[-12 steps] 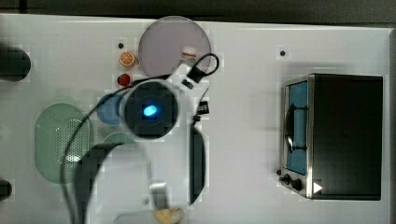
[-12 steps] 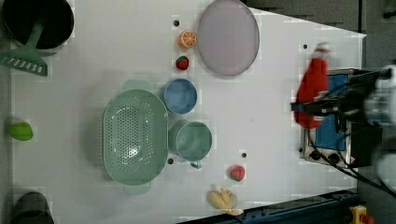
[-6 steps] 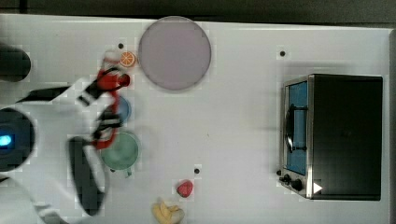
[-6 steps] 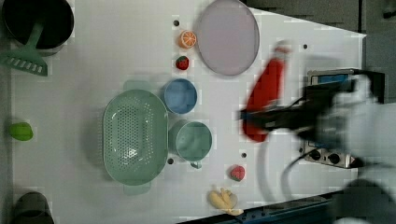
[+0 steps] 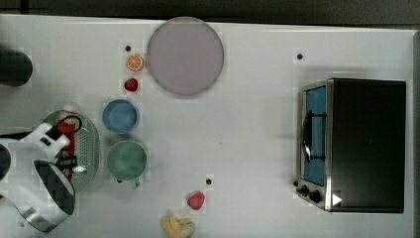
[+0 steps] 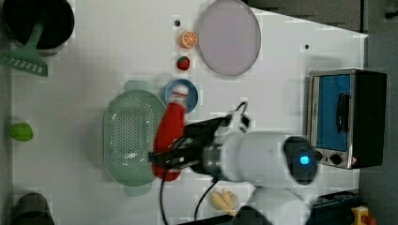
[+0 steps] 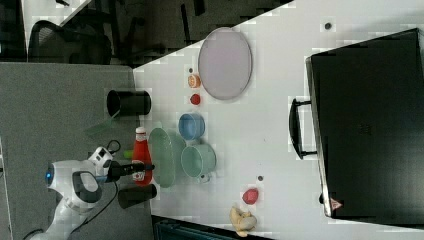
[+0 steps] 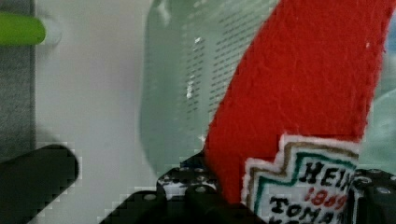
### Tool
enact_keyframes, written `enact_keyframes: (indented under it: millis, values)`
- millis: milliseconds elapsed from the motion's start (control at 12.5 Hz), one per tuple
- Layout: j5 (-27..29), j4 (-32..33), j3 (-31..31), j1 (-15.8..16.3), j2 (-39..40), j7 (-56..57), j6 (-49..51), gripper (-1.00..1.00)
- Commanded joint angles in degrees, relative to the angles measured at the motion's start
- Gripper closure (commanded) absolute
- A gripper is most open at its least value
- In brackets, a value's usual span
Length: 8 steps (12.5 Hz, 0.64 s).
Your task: Pick Ketchup from the table and place it in strainer.
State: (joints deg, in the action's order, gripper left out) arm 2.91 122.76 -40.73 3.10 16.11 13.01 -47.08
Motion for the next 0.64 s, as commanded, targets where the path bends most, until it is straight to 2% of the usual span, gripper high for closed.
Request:
enact_keyframes:
  millis: [80, 240, 400, 480, 640]
  values:
    - [-3.1, -0.95, 0.85, 0.87, 2.19, -5.92, -4.6, -0.25]
    - [-5.91, -0.81, 1.02, 1.97, 6.33, -8.42, -9.66, -0.25]
    - [-6.71, -0.75, 1.06, 2.61, 9.18, -13.62, -10.51, -0.25]
    - [-7.86, -0.76, 1.11, 2.73, 9.82, -14.86, -10.56, -0.33]
    - [-10.48, -0.24, 1.71, 2.81, 9.88, -14.99, -10.49, -0.75]
